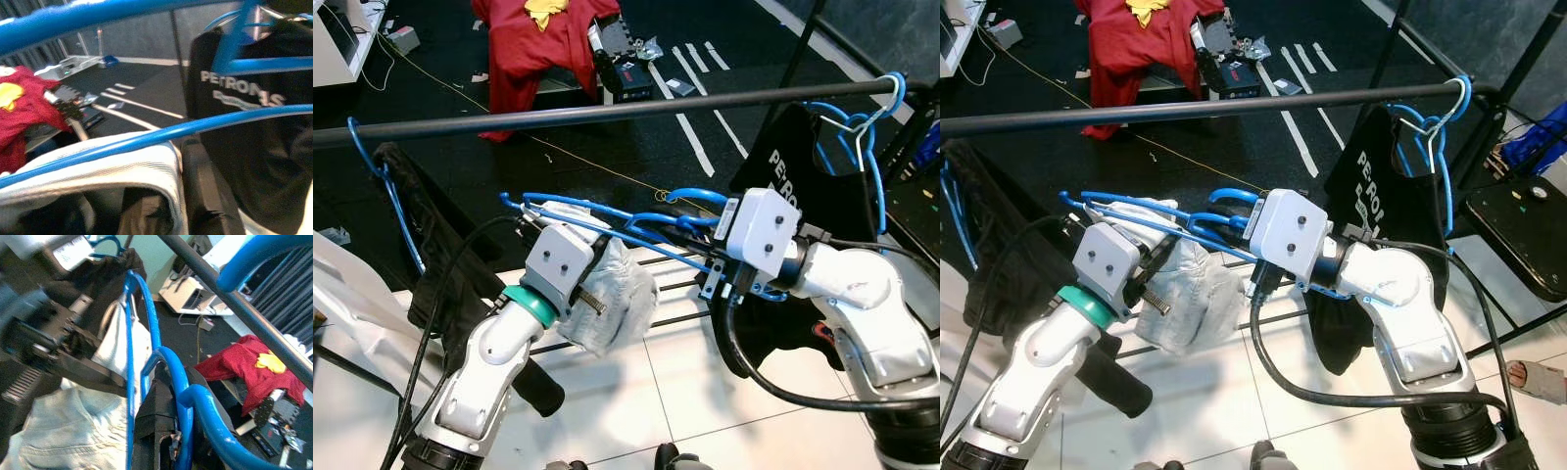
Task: Hang hanger
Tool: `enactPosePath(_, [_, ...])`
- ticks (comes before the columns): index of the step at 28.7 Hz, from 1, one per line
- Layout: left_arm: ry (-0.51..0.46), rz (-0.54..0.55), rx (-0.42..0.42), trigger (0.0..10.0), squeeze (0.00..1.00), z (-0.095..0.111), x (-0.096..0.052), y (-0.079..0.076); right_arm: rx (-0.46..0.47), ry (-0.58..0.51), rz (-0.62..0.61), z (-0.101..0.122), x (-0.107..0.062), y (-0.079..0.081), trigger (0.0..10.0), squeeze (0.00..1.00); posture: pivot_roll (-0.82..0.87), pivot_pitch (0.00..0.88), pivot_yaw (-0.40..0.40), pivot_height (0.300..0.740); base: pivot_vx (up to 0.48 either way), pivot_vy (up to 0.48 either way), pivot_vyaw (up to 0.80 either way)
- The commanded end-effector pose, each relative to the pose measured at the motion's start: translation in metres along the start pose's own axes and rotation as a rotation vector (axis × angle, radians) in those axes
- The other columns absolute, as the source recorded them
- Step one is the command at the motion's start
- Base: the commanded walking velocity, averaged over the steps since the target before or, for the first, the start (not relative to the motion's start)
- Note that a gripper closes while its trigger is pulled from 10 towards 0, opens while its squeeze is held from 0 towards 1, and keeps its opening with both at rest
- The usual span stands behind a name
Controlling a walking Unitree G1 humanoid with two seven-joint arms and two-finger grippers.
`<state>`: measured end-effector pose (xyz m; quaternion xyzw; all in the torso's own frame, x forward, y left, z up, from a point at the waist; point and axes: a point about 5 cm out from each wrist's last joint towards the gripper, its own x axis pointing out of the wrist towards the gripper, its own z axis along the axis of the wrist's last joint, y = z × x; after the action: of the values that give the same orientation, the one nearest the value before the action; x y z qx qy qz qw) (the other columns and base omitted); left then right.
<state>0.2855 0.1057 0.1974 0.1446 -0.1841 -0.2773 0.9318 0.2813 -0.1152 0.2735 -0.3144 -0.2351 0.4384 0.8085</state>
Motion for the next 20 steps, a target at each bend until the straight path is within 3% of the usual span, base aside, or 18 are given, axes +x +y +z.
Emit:
enactPosePath(1, [-0.089, -0.094, 0.01, 10.0, 1.0, 0.02, -0.003, -0.01, -0.001, 0.039, -0.023, -0.012, 0.005, 0.007, 10.0, 0.0, -0.11, 0.174, 0.059, 0.74, 0.0, 0.0, 0.0])
enactPosePath(2, [-0.07, -0.172, 0.02, 10.0, 0.0, 0.021, -0.012, -0.013, -0.044, 0.054, -0.071, -0.015, 0.007, 0.005, 10.0, 0.0, -0.11, 0.172, 0.055, 0.74, 0.0, 0.0, 0.0])
enactPosePath(5, [-0.07, -0.172, 0.02, 10.0, 0.0, 0.021, -0.012, -0.013, -0.044, 0.054, -0.071, -0.015, 0.007, 0.005, 10.0, 0.0, -0.11, 0.172, 0.055, 0.74, 0.0, 0.0, 0.0])
enactPosePath(7, [-0.017, -0.283, 0.109, 10.0, 0.0, 0.021, -0.027, -0.013, -0.094, 0.083, -0.117, -0.02, 0.007, 0.002, 10.0, 0.0, -0.11, 0.169, 0.048, 0.74, 0.0, 0.0, 0.0])
enactPosePath(11, [0.003, -0.253, 0.151, 10.0, 0.0, 0.023, -0.031, -0.005, -0.113, 0.112, -0.113, -0.026, 0.005, 0.006, 10.0, 0.0, -0.11, 0.169, 0.047, 0.74, 0.0, 0.0, 0.0])
enactPosePath(12, [0.011, -0.224, 0.128, 10.0, 0.13, 0.025, -0.03, -0.002, -0.113, 0.118, -0.117, -0.028, 0.005, 0.008, 10.0, 0.0, -0.11, 0.169, 0.048, 0.74, 0.0, 0.0, 0.0])
enactPosePath(13, [0.011, -0.224, 0.128, 10.0, 0.13, 0.025, -0.03, -0.002, -0.113, 0.118, -0.117, -0.028, 0.005, 0.008, 10.0, 0.0, -0.11, 0.169, 0.048, 0.74, 0.0, 0.0, 0.0])
enactPosePath(14, [0.015, -0.208, 0.107, 10.0, 0.53, 0.026, -0.03, -0.001, -0.112, 0.121, -0.123, -0.029, 0.005, 0.01, 10.0, 0.0, -0.11, 0.169, 0.048, 0.74, 0.0, 0.0, 0.0])
enactPosePath(15, [0.015, -0.208, 0.107, 10.0, 0.53, 0.026, -0.03, -0.001, -0.112, 0.121, -0.123, -0.029, 0.005, 0.01, 10.0, 0.0, -0.11, 0.169, 0.048, 0.74, 0.0, 0.0, 0.0])
enactPosePath(16, [0.016, -0.216, 0.074, 10.0, 1.0, 0.027, -0.03, -0.002, -0.104, 0.121, -0.138, -0.031, 0.005, 0.01, 10.0, 0.0, -0.11, 0.168, 0.048, 0.74, 0.0, 0.0, 0.0])
enactPosePath(20, [0.02, -0.184, 0.036, 10.0, 1.0, 0.027, -0.029, -0.006, -0.076, 0.11, -0.188, -0.032, 0.007, 0.011, 10.0, 0.0, -0.11, 0.17, 0.051, 0.74, 0.0, 0.0, 0.0])
